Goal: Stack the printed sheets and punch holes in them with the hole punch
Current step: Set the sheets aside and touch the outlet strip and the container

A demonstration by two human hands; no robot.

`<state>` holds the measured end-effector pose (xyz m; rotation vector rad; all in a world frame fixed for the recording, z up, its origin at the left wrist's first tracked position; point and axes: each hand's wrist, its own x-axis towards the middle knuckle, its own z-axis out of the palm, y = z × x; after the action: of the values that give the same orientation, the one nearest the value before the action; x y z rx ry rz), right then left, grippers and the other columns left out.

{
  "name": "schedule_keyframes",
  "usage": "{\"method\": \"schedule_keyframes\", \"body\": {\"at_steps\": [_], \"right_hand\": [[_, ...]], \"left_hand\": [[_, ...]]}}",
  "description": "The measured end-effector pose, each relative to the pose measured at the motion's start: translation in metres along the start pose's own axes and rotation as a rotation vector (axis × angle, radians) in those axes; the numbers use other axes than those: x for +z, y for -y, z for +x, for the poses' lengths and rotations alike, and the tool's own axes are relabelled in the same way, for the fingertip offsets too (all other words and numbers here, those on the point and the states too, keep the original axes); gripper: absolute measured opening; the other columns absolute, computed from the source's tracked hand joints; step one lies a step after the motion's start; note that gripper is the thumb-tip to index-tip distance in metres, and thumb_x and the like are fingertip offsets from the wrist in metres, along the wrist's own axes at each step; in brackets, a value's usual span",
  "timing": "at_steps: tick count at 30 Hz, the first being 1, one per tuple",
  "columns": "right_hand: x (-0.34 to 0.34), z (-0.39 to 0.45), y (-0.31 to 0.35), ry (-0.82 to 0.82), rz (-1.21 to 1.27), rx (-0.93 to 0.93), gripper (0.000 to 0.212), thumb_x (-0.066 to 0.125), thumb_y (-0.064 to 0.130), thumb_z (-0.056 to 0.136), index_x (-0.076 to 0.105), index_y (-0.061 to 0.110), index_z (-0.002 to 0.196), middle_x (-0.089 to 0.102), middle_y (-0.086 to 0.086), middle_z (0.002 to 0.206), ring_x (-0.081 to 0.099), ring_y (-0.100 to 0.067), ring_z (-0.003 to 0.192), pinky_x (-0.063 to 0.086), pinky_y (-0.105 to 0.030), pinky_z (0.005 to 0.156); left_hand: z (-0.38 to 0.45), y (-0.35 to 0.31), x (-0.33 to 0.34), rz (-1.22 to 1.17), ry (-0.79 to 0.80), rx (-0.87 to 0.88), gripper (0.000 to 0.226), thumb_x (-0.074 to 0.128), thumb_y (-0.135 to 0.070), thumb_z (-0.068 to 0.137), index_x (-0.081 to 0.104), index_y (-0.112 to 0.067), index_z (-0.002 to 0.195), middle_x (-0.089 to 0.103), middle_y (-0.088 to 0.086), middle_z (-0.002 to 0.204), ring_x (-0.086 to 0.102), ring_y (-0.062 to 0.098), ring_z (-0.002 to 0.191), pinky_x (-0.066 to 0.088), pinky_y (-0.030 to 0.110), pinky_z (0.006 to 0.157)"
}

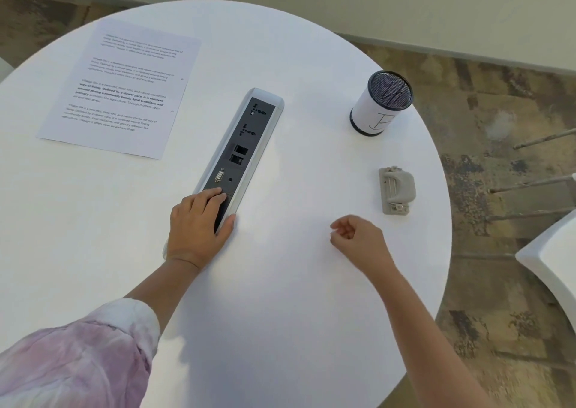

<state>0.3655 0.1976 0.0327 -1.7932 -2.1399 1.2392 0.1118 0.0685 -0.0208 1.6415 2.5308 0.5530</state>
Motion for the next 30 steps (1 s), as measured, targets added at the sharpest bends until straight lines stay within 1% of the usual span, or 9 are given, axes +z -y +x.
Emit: {"method": "schedule_keyframes", "body": {"at_steps": [5, 9, 12, 16, 20, 23, 25, 27, 30], "right_hand": [[0.019, -0.012, -0.011, -0.096, 0.106, 0.062, 0.009, 0.066, 0.016, 0.078, 0.065, 0.017, 0.088, 0.063, 0.002, 0.078, 0.058, -0.004, 0.07, 0.044, -0.014, 0.067], [0.025, -0.013, -0.011, -0.153, 0.022, 0.032, 0.009, 0.065, 0.02, 0.08, 0.064, 0.017, 0.088, 0.062, 0.002, 0.082, 0.058, -0.009, 0.076, 0.048, -0.022, 0.073], [0.027, -0.013, -0.01, -0.172, -0.049, 0.022, 0.006, 0.06, 0.02, 0.083, 0.065, 0.017, 0.084, 0.063, 0.002, 0.082, 0.058, -0.011, 0.075, 0.047, -0.024, 0.07], [0.026, -0.011, -0.01, -0.153, -0.093, 0.009, 0.009, 0.057, 0.02, 0.085, 0.064, 0.016, 0.082, 0.061, 0.002, 0.082, 0.057, -0.012, 0.075, 0.047, -0.026, 0.069], [0.028, -0.008, -0.013, -0.086, -0.172, 0.0, 0.011, 0.053, 0.02, 0.088, 0.06, 0.014, 0.083, 0.057, 0.001, 0.084, 0.051, -0.013, 0.074, 0.035, -0.022, 0.065], [0.028, -0.005, -0.012, -0.055, -0.225, -0.015, 0.01, 0.051, 0.018, 0.089, 0.058, 0.012, 0.085, 0.056, -0.002, 0.085, 0.051, -0.016, 0.078, 0.034, -0.022, 0.064], [0.021, -0.004, -0.01, -0.032, -0.118, -0.018, 0.009, 0.052, 0.016, 0.088, 0.057, 0.012, 0.082, 0.054, 0.001, 0.077, 0.049, -0.013, 0.071, 0.035, -0.015, 0.057], [0.011, -0.002, -0.009, -0.036, 0.103, 0.051, 0.01, 0.053, 0.013, 0.089, 0.058, 0.011, 0.081, 0.052, 0.004, 0.067, 0.046, -0.01, 0.061, 0.035, -0.01, 0.051], [-0.005, 0.001, -0.007, -0.026, 0.5, 0.211, 0.019, 0.051, 0.013, 0.092, 0.056, 0.011, 0.074, 0.043, 0.001, 0.061, 0.038, -0.013, 0.056, 0.035, -0.015, 0.053]], "left_hand": [[-0.001, -0.001, 0.0, -0.002, -0.005, -0.008, 0.049, 0.041, -0.045, 0.084, 0.063, -0.01, 0.109, 0.06, 0.004, 0.12, 0.049, 0.027, 0.1, 0.041, 0.042, 0.08], [-0.001, 0.0, 0.001, -0.005, -0.009, -0.01, 0.049, 0.041, -0.045, 0.084, 0.063, -0.01, 0.109, 0.06, 0.004, 0.12, 0.047, 0.025, 0.101, 0.041, 0.042, 0.08], [0.0, 0.0, 0.001, -0.004, -0.01, -0.01, 0.048, 0.041, -0.045, 0.084, 0.063, -0.01, 0.109, 0.061, 0.004, 0.12, 0.046, 0.023, 0.101, 0.041, 0.041, 0.08], [-0.001, 0.0, 0.001, 0.0, -0.009, -0.009, 0.049, 0.04, -0.045, 0.084, 0.063, -0.01, 0.11, 0.061, 0.004, 0.12, 0.05, 0.027, 0.101, 0.041, 0.042, 0.08], [0.0, -0.001, 0.002, -0.005, -0.022, -0.007, 0.048, 0.041, -0.044, 0.084, 0.063, -0.01, 0.109, 0.061, 0.004, 0.12, 0.049, 0.026, 0.101, 0.041, 0.042, 0.08], [0.0, -0.001, 0.002, -0.004, -0.023, -0.008, 0.047, 0.041, -0.044, 0.084, 0.063, -0.01, 0.109, 0.061, 0.004, 0.119, 0.049, 0.025, 0.101, 0.041, 0.042, 0.08], [-0.001, -0.001, 0.002, -0.005, -0.025, -0.01, 0.047, 0.042, -0.044, 0.084, 0.063, -0.01, 0.109, 0.061, 0.004, 0.12, 0.048, 0.025, 0.101, 0.041, 0.042, 0.08], [-0.001, -0.001, 0.002, -0.006, -0.026, -0.011, 0.047, 0.041, -0.044, 0.084, 0.063, -0.01, 0.109, 0.061, 0.004, 0.12, 0.048, 0.024, 0.101, 0.041, 0.042, 0.081], [0.0, -0.001, 0.003, -0.005, -0.024, -0.007, 0.047, 0.042, -0.044, 0.085, 0.063, -0.01, 0.109, 0.061, 0.004, 0.12, 0.048, 0.025, 0.101, 0.041, 0.042, 0.081]]}}
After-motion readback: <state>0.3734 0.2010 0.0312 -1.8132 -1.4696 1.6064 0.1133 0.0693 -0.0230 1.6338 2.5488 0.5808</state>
